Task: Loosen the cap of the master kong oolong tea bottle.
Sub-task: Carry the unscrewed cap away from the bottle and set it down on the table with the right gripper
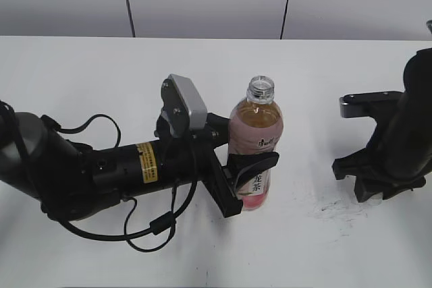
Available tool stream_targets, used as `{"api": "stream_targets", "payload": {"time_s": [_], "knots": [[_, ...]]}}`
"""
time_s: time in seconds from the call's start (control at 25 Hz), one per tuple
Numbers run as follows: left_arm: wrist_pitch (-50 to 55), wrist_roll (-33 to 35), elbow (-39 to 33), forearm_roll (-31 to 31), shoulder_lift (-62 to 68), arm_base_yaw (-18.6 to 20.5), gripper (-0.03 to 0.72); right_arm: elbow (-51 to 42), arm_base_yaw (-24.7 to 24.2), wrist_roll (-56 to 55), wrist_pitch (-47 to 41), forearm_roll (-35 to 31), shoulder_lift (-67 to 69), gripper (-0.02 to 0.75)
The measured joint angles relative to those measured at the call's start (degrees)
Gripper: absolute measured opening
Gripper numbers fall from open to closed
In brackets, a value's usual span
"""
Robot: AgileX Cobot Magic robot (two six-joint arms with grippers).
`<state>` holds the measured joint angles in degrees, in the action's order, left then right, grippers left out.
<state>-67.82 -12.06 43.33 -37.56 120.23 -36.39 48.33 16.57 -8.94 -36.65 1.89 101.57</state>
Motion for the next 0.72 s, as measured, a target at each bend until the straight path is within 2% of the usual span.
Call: {"api": "stream_targets", "payload": {"time_s": [0.2, 0.36, 0.4, 0.52, 0.72], "knots": [[0.00, 0.00, 0.00, 0.00, 0.00, 0.00, 0.384, 0.00, 0.00, 0.51, 0.81, -1.18, 1.96, 0.289], [0.00, 0.00, 0.00, 0.00, 0.00, 0.00, 0.384, 0.00, 0.00, 1.20, 0.65, -1.49, 1.96, 0.520], [0.00, 0.00, 0.00, -0.05, 0.00, 0.00, 0.384, 0.00, 0.00, 1.25, 0.46, -1.49, 1.96, 0.557], [0.00, 0.00, -0.06, -0.05, 0.00, 0.00, 0.387, 0.00, 0.00, 1.31, 0.18, -1.51, 1.72, 0.564], [-0.88, 0.00, -1.38, 0.95, 0.00, 0.00, 0.479, 0.00, 0.00, 1.39, 0.06, -1.56, -0.46, 0.557]]}}
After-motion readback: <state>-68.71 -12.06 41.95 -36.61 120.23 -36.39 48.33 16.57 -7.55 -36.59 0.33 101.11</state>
